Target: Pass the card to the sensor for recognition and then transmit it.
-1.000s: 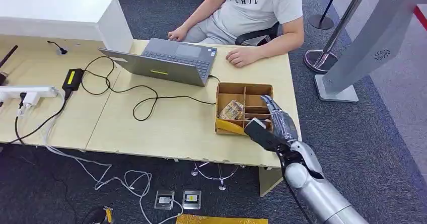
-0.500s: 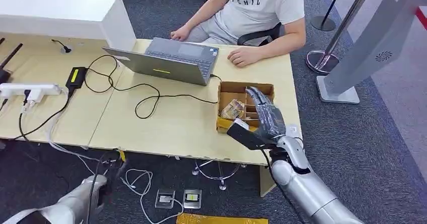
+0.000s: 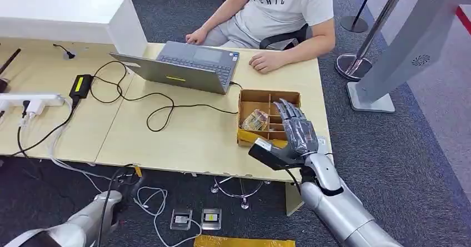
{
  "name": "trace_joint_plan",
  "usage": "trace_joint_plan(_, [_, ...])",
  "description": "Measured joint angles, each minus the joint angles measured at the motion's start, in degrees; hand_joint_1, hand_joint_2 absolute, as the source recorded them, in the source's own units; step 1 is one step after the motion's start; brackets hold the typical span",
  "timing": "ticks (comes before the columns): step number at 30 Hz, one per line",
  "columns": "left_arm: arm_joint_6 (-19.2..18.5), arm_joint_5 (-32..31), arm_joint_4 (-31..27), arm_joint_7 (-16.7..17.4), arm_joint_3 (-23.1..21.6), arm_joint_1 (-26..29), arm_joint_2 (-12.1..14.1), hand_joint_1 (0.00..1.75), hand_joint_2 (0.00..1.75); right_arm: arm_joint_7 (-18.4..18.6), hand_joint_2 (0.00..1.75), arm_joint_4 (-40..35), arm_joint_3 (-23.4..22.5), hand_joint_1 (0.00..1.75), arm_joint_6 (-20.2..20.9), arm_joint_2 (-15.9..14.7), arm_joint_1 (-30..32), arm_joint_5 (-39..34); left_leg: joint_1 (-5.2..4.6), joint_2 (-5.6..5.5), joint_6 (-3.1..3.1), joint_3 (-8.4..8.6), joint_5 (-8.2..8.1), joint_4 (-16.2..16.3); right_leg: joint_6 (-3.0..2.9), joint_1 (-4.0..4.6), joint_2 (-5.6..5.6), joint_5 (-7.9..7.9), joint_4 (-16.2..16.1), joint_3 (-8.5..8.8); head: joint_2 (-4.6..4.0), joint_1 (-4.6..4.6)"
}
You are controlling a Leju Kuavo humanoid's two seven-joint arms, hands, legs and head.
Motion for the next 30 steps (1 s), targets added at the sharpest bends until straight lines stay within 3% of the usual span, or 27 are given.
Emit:
trace_joint_plan(9, [1.7, -0.6, 0.0, -0.9, 0.8, 0.2, -0.3, 0.00, 0.00, 0.4, 1.75, -0.1, 0.2, 0.00, 1.6, 0.0, 0.2, 0.9, 0.00, 0.02, 0.00, 0.00, 0.00, 0.0, 0.00, -0.01, 0.02, 0.01, 0.0, -0.01, 0.00, 0.00])
trace_joint_plan(13, [10.8, 5.1, 0.0, -8.9, 3.1, 2.5, -1.6, 0.00, 0.00, 1.6, 1.75, -1.4, 0.0, 0.00, 3.3, -0.2, 0.8, 0.9, 0.00, 0.65, -0.07, -0.10, -0.08, 0.0, -0.04, 0.00, 0.63, 0.12, 0.0, -0.30, 0.00, -0.02])
trace_joint_plan(15, [15.8, 6.0, 0.0, -10.8, 5.2, 3.6, -3.0, 0.00, 0.00, 2.4, 1.75, -2.6, -0.4, 0.00, 4.2, -1.1, 1.4, 0.8, -0.02, 0.75, 0.00, -0.15, -0.17, 0.0, -0.06, -0.03, 0.73, 0.14, 0.0, -0.32, 0.00, -0.02])
trace_joint_plan(18, [12.5, 5.3, 0.0, -16.7, 6.8, 7.8, -3.4, 0.00, 0.00, 6.5, 1.75, -4.4, -1.7, 0.00, 5.2, -2.4, 2.6, 1.0, -0.04, 0.81, -0.06, -0.08, -0.36, 0.0, -0.07, -0.04, 0.76, 0.03, 0.0, -0.31, 0.00, -0.02])
trace_joint_plan(22, [2.7, 7.1, 0.5, -28.6, 8.7, 17.3, -2.6, 0.00, 0.00, 5.7, 1.75, -8.5, -4.0, 0.00, 7.8, -6.0, 6.4, 1.0, -0.02, 0.93, -0.03, -0.03, -0.58, 0.0, -0.09, -0.02, 0.90, -0.14, 0.0, -0.29, 0.00, 0.00])
trace_joint_plan(24, [0.3, 8.4, 1.2, -29.4, 9.6, 20.5, -1.4, 0.00, 0.00, 4.3, 1.75, -10.7, -5.6, 0.00, 8.9, -7.5, 7.9, 1.2, -0.01, 0.92, -0.04, -0.08, -0.59, 0.0, -0.09, -0.01, 0.87, -0.15, 0.0, -0.36, 0.00, 0.02])
trace_joint_plan(30, [-0.1, 12.0, 2.3, -27.9, 12.5, 23.8, 0.8, 0.00, 0.00, 2.1, 1.75, -13.8, -7.7, 0.00, 9.4, -9.2, 8.5, 1.8, 0.03, 0.84, -0.07, -0.06, -0.52, 0.0, -0.11, 0.04, 0.71, -0.16, 0.0, -0.30, 0.00, -0.02])
